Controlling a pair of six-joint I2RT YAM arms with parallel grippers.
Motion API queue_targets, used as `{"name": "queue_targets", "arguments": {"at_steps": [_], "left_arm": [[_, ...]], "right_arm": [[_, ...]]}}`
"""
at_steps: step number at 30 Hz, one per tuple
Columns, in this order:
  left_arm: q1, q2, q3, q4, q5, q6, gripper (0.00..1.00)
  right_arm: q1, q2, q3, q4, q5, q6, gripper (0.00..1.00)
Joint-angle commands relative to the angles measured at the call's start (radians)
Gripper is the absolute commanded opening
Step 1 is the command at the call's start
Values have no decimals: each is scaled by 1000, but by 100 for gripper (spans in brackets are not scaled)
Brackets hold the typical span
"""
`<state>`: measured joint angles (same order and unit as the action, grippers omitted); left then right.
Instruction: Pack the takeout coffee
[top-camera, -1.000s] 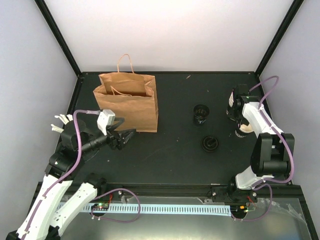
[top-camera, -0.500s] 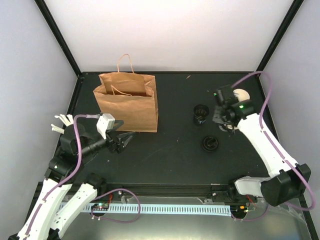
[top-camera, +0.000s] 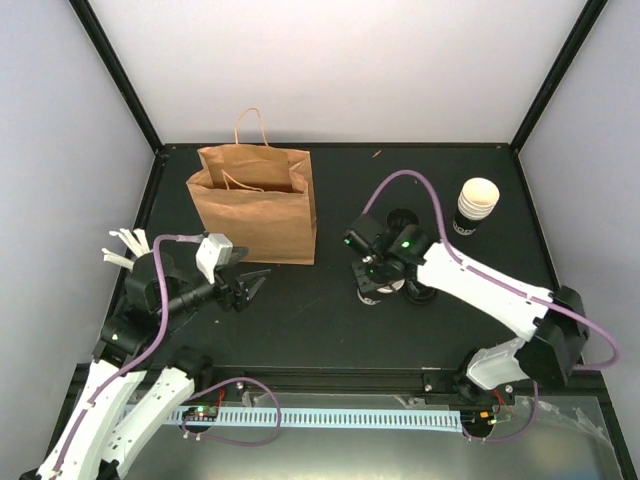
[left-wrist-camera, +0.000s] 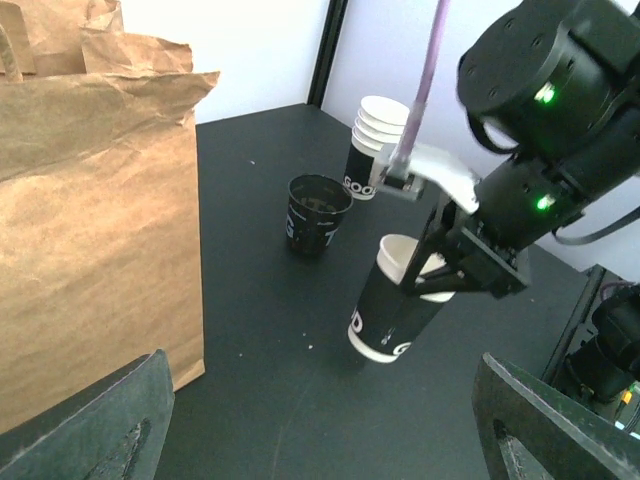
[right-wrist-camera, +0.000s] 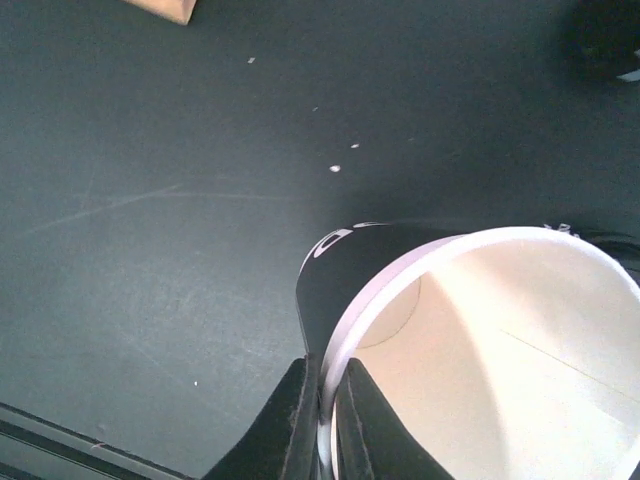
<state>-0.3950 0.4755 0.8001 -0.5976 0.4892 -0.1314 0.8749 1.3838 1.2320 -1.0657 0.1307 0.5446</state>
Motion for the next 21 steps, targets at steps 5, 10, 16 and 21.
{"name": "queue_targets", "arguments": {"at_steps": [5,10,16,21], "left_arm": [[-7,-23,-27,12,-9,-5,84],[-7,-22,-32,14,-15,-5,84],[-7,-21,-33,15,-17,-5,85],[-7,-24,-39,17,-17,-8,84]], "right_arm": [[134,152,47,53,95,18,7],[162,202,64,77,96,16,11],[165,192,82,65,130,27,44],[165,134,125,38,141,15,60]]}}
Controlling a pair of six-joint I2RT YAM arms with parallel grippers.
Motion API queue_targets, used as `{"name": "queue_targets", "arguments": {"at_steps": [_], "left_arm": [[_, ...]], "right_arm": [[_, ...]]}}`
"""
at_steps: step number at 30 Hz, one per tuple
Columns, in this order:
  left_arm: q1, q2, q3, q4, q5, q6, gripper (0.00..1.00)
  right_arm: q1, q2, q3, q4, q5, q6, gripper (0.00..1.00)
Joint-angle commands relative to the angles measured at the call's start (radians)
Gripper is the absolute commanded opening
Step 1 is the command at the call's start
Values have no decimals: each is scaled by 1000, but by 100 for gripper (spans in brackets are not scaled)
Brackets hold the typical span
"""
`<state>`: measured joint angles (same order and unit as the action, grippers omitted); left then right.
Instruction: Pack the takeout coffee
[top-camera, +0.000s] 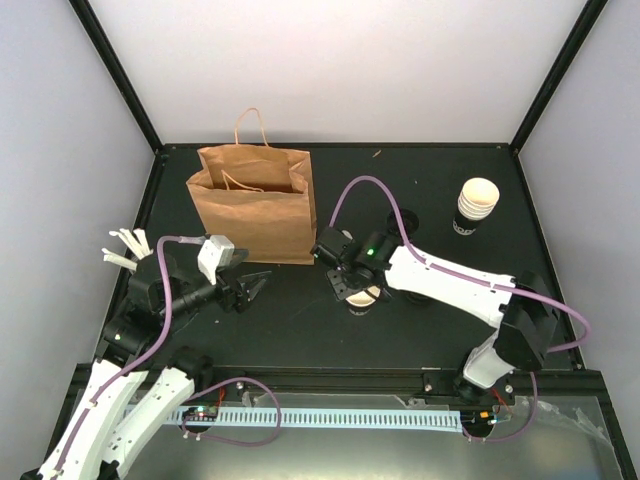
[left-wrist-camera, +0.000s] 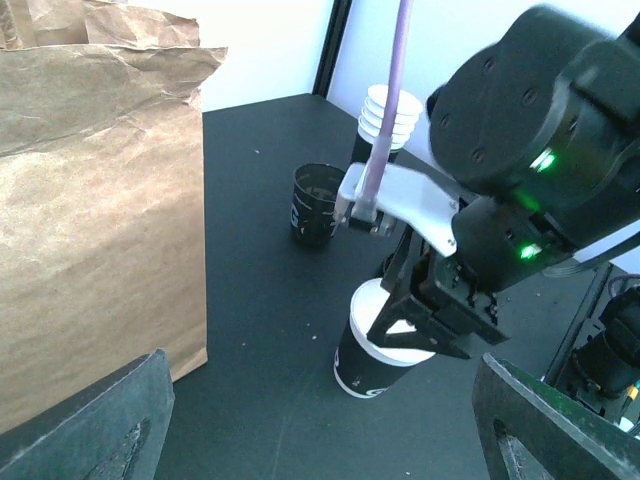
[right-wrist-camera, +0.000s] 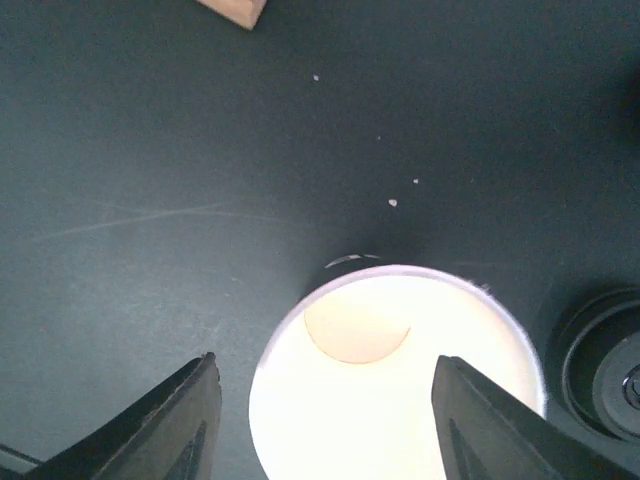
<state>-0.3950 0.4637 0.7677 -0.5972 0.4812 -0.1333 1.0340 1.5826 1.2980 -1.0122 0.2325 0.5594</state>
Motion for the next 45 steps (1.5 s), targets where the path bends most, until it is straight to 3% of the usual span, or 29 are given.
{"name": "queue_targets", "arguments": {"at_steps": [1,9,15,20,22,25,45], "left_arm": [[-7,-11,-7,17,-7,-6,84],[-7,-8,-17,25,-7,-7,85],[-7,-8,-21,25,-2,-11,85],[-7,-6,-22,28,-1,-10,85],[-7,-5,-22,28,-1,-10,88],[-7,-8,-24,26,-23,-16,98],[-7,-8,-39,36,-25,-17,99]], "right_arm": [[6,-73,70,-25,44,-4,61],[-18,-166,114,-109,178,6,72],[-181,-295,-36,-81,193,62,77],[-341,-375,-230,19,125,105,100],[-372,-384,-285,43,113,122,100],[-402,-378,-342,83,75,130,100],[-491,-266,-428,206,-40,112,100]]}}
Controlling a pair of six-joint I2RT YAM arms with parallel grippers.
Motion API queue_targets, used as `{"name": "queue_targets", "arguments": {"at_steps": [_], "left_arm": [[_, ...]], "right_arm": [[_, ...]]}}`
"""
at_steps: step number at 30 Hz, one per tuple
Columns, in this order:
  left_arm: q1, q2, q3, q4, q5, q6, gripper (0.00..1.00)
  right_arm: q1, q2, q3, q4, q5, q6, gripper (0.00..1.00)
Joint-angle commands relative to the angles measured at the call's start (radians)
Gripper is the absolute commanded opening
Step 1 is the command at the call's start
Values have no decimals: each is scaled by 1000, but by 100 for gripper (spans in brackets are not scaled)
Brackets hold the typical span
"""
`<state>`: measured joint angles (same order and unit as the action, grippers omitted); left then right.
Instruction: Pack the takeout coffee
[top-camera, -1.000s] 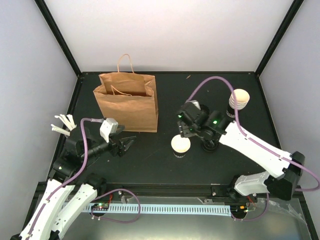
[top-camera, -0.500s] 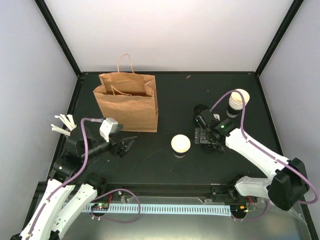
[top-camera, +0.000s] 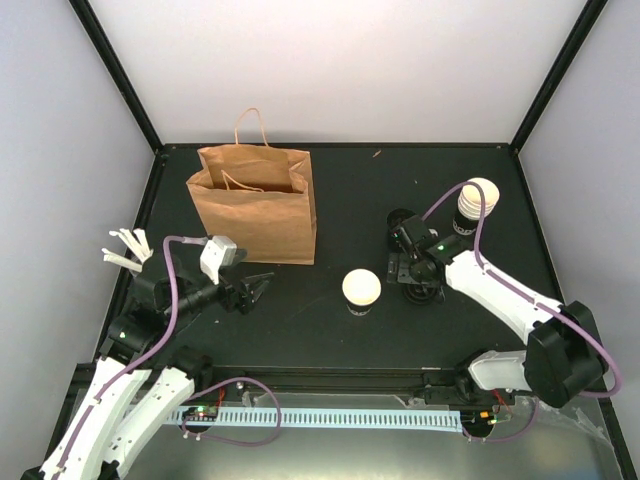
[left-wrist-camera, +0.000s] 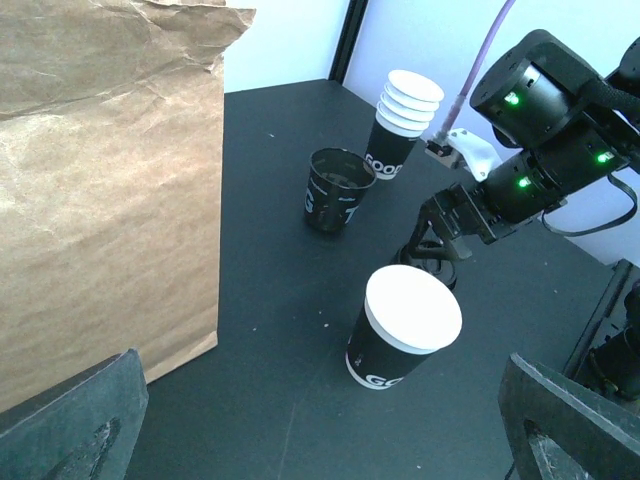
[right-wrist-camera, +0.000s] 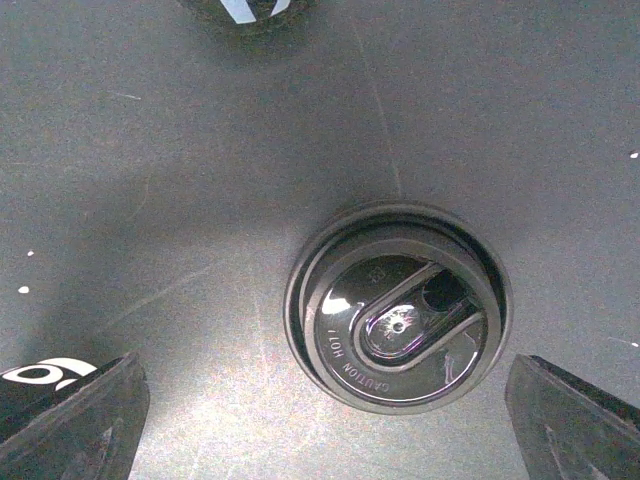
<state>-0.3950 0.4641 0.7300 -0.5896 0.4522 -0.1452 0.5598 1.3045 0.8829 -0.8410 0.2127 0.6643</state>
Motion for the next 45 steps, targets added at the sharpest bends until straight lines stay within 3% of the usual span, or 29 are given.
{"name": "queue_targets", "arguments": {"at_steps": [1,13,19,27,37,45], "left_arm": [[-7,-7,-2,28,5,-5,99],[-7,-8,-5,31,9,-5,99],[-7,-6,-6,31,9,-5,99],[-6,-8,-6,32,9,-5,99],[-7,-7,-6,31,9,-6,99],[-7,-7,-7,31,11,-4,99]], "right_arm": [[-18,23,-13,34,-19,5,100],[-64,93,-56,62,4,21,100],[-78,112,-83,101,-16,27,88],[-90,131,-96,119,-16,29,87],[-96,128,-103,128,-25,34,75],[-97,73,-68,66,-17,27,74]]}}
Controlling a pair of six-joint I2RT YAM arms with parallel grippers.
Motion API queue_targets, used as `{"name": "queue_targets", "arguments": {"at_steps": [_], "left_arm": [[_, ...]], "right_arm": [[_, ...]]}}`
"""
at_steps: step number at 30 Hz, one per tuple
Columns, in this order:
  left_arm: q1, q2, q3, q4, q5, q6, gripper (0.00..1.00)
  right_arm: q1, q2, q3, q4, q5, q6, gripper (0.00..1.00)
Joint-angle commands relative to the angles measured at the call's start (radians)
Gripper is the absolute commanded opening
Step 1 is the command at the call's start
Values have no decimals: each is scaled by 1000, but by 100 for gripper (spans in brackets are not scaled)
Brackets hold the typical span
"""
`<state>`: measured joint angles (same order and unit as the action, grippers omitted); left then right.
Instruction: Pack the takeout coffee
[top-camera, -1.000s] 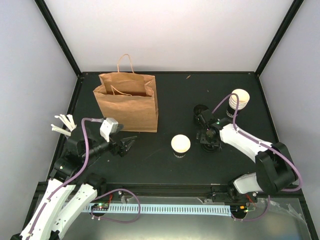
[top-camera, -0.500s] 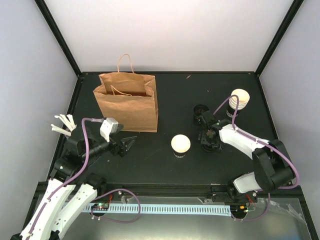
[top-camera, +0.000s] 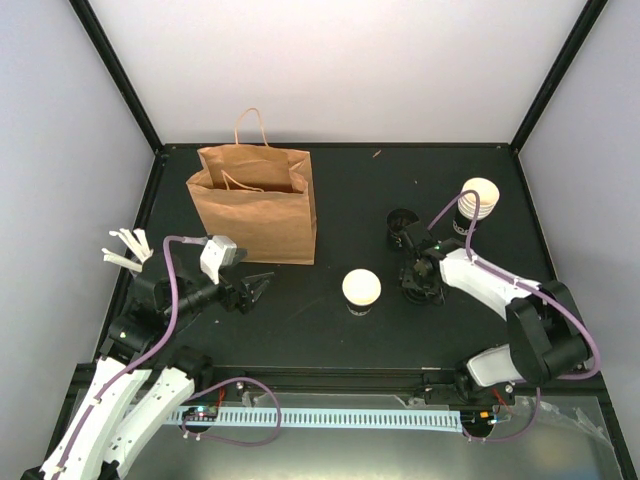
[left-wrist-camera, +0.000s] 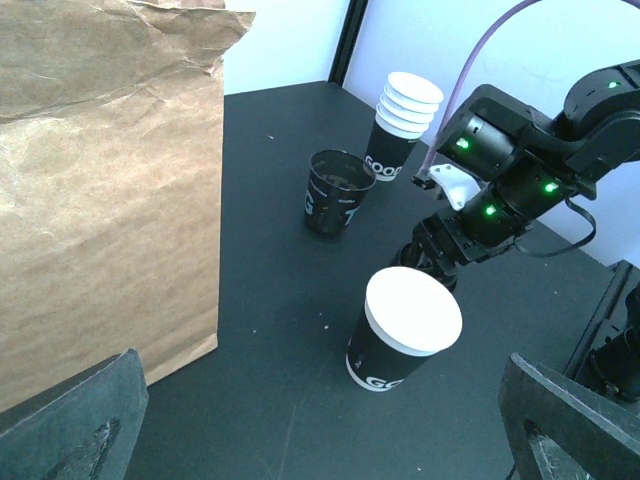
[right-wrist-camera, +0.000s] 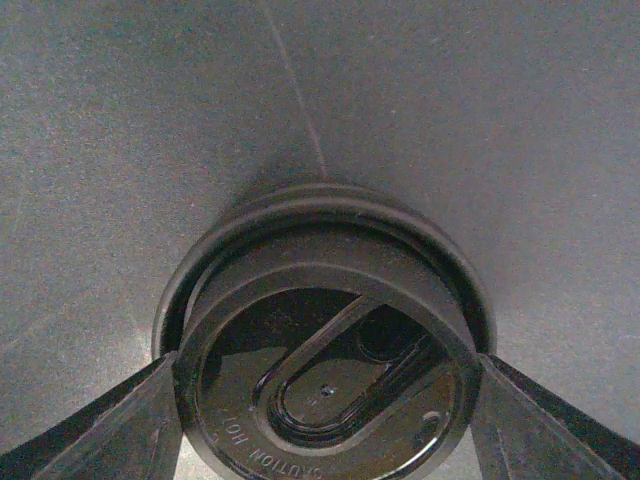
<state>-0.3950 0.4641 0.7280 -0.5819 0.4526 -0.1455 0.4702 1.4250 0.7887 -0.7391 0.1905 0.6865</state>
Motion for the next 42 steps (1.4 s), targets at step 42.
{"name": "queue_targets", "arguments": {"at_steps": [42], "left_arm": [[-238,194,-6,317,80,-320,94]], "right_arm": [[-7,-422,229,-374,-70,-111,73]]}}
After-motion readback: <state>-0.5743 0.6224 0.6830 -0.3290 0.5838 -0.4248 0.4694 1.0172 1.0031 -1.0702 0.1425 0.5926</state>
